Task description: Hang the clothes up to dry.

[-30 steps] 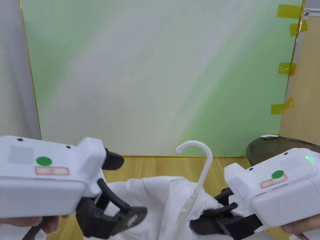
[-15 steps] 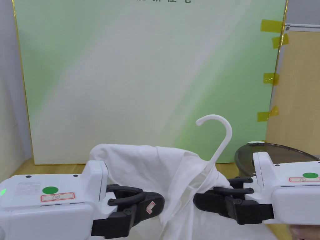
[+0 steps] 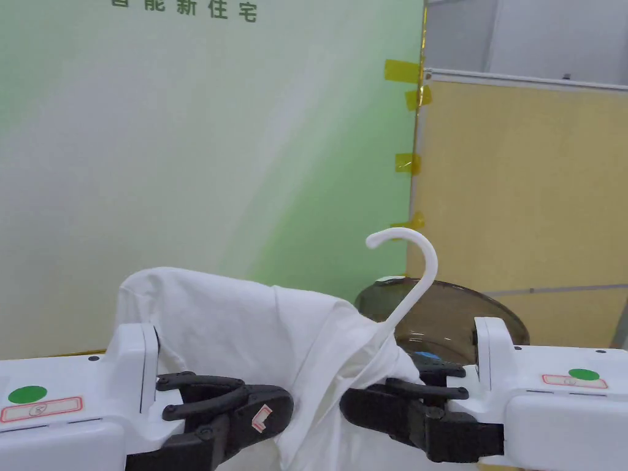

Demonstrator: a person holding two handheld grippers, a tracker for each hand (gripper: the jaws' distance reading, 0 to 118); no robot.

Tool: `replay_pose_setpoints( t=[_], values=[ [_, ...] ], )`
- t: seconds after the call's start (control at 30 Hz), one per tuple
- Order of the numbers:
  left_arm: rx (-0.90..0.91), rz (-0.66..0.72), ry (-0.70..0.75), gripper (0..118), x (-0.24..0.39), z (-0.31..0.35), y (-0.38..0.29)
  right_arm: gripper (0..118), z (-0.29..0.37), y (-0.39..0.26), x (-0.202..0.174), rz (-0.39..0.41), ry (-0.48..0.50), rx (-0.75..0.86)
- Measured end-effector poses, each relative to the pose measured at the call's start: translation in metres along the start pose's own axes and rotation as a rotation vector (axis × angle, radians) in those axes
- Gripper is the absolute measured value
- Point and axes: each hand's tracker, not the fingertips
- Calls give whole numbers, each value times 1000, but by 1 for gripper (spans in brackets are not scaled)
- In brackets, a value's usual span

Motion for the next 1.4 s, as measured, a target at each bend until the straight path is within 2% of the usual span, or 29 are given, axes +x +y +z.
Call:
replay_pose_setpoints(
  t=[0.13, 0.17, 0.2, 0.33, 0.43, 0.47, 0.57, 0.6, 0.63, 0.67, 0.73, 0.77, 0.8, 0.83, 0.87, 0.9, 0.93, 0.97, 1.0, 1.03, 1.1, 1.13, 1.17, 1.2, 1.23, 1.27, 1.33, 1.37, 1.4],
  values=[
    [11, -38, -154, 1, 8, -43, 12, 4, 59, -10, -26, -16, -139, 36],
    [14, -44, -196, 1, 11, -56, 15, 4, 76, -16, -39, 9, -231, 60],
    [12, -47, -234, 1, 13, -67, 17, 4, 89, -19, -44, -45, -217, 52],
    [-3, -96, -413, 1, 34, -118, 22, 4, 145, -37, -97, -18, -459, 58],
    [-8, -116, -556, 1, 57, -156, 25, 4, 187, -50, -131, -78, -535, 69],
    [-23, -133, -606, 1, 66, -170, 26, 4, 200, -54, -147, -71, -634, 86],
    [-28, -155, -725, 1, 95, -202, 30, 4, 237, -67, -193, -87, -768, 122],
    [-28, -163, -760, 1, 103, -211, 32, 4, 248, -70, -202, -136, -763, 128],
    [-39, -172, -808, 1, 114, -221, 33, 4, 259, -74, -219, -114, -860, 139],
    [-31, -179, -836, 1, 125, -229, 33, 4, 269, -78, -234, -143, -873, 146],
    [-34, -181, -904, 1, 145, -245, 35, 4, 282, -85, -268, -127, -1004, 146],
    [-30, -184, -931, 1, 155, -253, 35, 4, 291, -88, -281, -188, -1002, 152],
    [-39, -190, -962, 1, 163, -260, 35, 4, 295, -91, -296, -161, -1095, 158],
    [-30, -190, -981, 1, 173, -267, 36, 4, 302, -93, -309, -169, -1104, 146],
    [-33, -190, -1014, 1, 182, -273, 37, 4, 309, -96, -320, -224, -1144, 171],
    [-31, -179, -1027, 1, 189, -279, 37, 4, 312, -99, -333, -190, -1180, 150],
    [-28, -171, -1045, 1, 195, -285, 38, 4, 317, -100, -343, -226, -1193, 143],
    [-29, -168, -1062, 1, 203, -290, 39, 4, 316, -99, -355, -214, -1289, 134],
    [-25, -169, -1063, 1, 209, -294, 40, 4, 320, -98, -361, -237, -1269, 124],
    [-30, -175, -1078, 1, 215, -299, 39, 4, 321, -95, -369, -229, -1355, 116],
    [-23, -175, -1073, 1, 225, -306, 40, 4, 321, -85, -380, -262, -1397, 103],
    [-11, -175, -1068, 1, 228, -307, 41, 4, 320, -79, -385, -238, -1448, 91],
    [1, -170, -1063, 1, 231, -309, 44, 4, 321, -72, -389, -248, -1413, 85],
    [15, -161, -1059, 1, 234, -309, 46, 4, 321, -65, -392, -225, -1516, 80],
    [48, -147, -1051, 1, 235, -308, 49, 4, 324, -56, -393, -242, -1479, 92],
    [89, -140, -1047, 1, 236, -305, 53, 4, 328, -47, -394, -264, -1524, 112],
    [151, -102, -1052, 1, 236, -302, 60, 4, 330, -28, -395, -253, -1532, 115],
    [186, -86, -1045, 1, 235, -298, 63, 4, 328, -15, -398, -207, -1620, 115],
    [209, -79, -1057, 1, 234, -295, 67, 4, 329, -3, -397, -207, -1585, 100]
  ],
)
